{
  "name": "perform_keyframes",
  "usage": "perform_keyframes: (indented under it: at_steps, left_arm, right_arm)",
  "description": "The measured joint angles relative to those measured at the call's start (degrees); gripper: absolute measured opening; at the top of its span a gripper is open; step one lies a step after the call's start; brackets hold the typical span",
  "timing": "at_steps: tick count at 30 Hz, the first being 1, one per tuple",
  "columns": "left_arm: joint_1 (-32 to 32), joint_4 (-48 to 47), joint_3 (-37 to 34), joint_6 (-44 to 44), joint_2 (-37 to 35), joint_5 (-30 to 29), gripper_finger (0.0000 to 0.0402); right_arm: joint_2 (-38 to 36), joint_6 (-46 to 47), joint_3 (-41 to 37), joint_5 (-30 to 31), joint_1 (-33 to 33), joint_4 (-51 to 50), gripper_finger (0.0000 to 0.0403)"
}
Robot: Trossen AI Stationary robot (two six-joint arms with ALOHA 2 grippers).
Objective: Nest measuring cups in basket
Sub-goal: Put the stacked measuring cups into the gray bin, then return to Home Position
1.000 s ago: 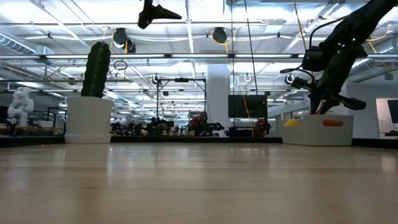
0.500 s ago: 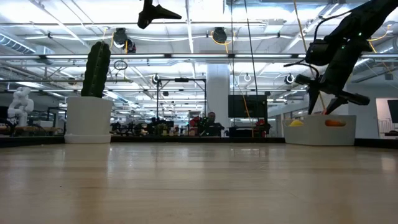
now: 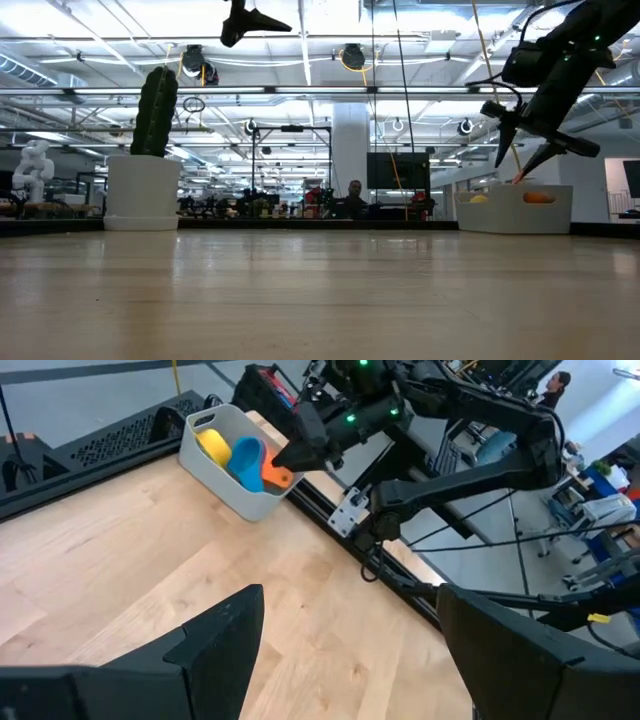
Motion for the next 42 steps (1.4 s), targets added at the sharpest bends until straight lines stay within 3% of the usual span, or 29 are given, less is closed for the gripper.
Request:
perform_keyframes:
  at_steps: [19, 37, 42]
  left_arm:
    - [-1.25, 1.3, 0.03, -0.35, -3.44, -0.49, 0.0298]
    - [-2.58, -1.04, 0.0, -0.11, -7.38, -3.61, 0.0298]
    - [-2.58, -1.4, 0.0, 1.2, -7.37, -3.63, 0.0298]
  right_arm:
    - [-11.28, 4.58, 0.0, 0.06, 7.4, -3.24, 0.0176]
    - [-15.32, 3.37, 0.0, 0.02, 22.04, 13.29, 0.0175]
    - [-15.32, -1.48, 0.0, 0.1, 26.83, 18.27, 0.0147]
